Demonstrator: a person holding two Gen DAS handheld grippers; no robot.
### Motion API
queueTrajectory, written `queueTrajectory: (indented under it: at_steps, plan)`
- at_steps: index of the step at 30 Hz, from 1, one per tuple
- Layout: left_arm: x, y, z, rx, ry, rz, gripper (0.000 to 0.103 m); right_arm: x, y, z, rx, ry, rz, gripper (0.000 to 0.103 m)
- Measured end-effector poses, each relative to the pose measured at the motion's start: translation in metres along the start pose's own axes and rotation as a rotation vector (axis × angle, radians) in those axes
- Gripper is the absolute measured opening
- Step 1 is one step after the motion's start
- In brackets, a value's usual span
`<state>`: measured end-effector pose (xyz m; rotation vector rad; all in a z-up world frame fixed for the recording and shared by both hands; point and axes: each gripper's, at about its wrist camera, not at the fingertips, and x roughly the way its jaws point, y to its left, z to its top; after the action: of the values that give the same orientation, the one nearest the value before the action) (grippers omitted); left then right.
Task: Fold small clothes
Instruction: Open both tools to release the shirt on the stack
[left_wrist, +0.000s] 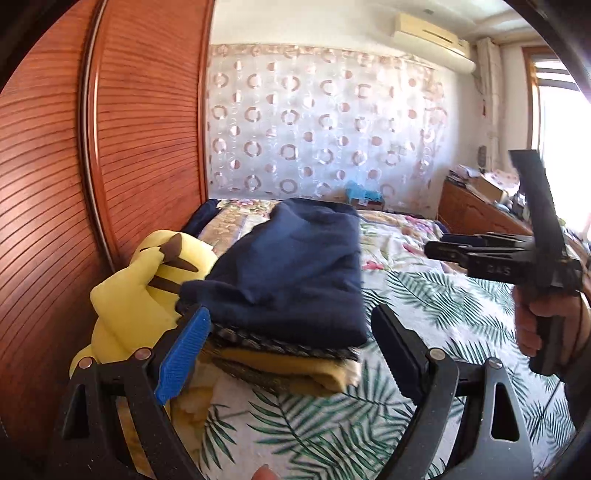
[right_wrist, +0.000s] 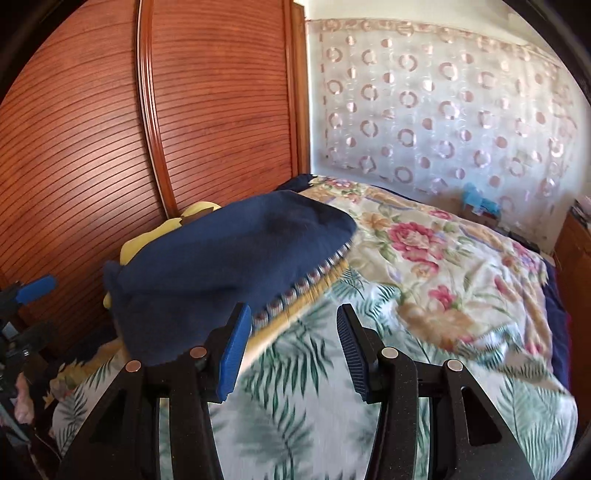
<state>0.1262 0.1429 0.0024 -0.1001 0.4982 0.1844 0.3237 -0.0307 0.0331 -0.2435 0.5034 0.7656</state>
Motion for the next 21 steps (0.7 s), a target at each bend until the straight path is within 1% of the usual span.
queueTrajectory:
  at_steps: [2,4,5,7,9,12,16,18,21]
  plan:
    - [-0.006,-0.009,-0.004,0.016,-0.003,-0.008,0.089,-0.025,0.005,-0.013,0.007,-0.012,-0.02,0.052]
    - [-0.011,-0.02,-0.009,0.03,0.001,-0.015,0.089,-0.048,0.012,-0.029,0.016,-0.024,-0.044,0.056]
    - [-0.013,-0.024,-0.01,0.034,0.004,-0.022,0.089,-0.06,0.015,-0.037,0.02,-0.029,-0.057,0.059]
    - [-0.017,-0.034,-0.016,0.044,0.017,-0.06,0.089,-0.084,0.02,-0.052,0.028,-0.039,-0.079,0.065]
    - [-0.017,-0.045,-0.022,0.05,0.041,-0.091,0.089,-0.106,0.026,-0.068,0.039,-0.047,-0.094,0.074]
    - [-0.017,-0.064,-0.033,0.081,0.069,-0.106,0.089,-0.136,0.035,-0.091,0.063,-0.063,-0.126,0.085]
    - [-0.021,-0.086,-0.046,0.108,0.085,-0.131,0.089,-0.173,0.043,-0.121,0.118,-0.082,-0.164,0.087]
    - [-0.025,-0.096,-0.05,0.11,0.093,-0.158,0.089,-0.19,0.046,-0.135,0.151,-0.089,-0.184,0.088]
    - [-0.036,-0.109,-0.052,0.12,0.087,-0.179,0.089,-0.211,0.051,-0.149,0.177,-0.091,-0.216,0.088]
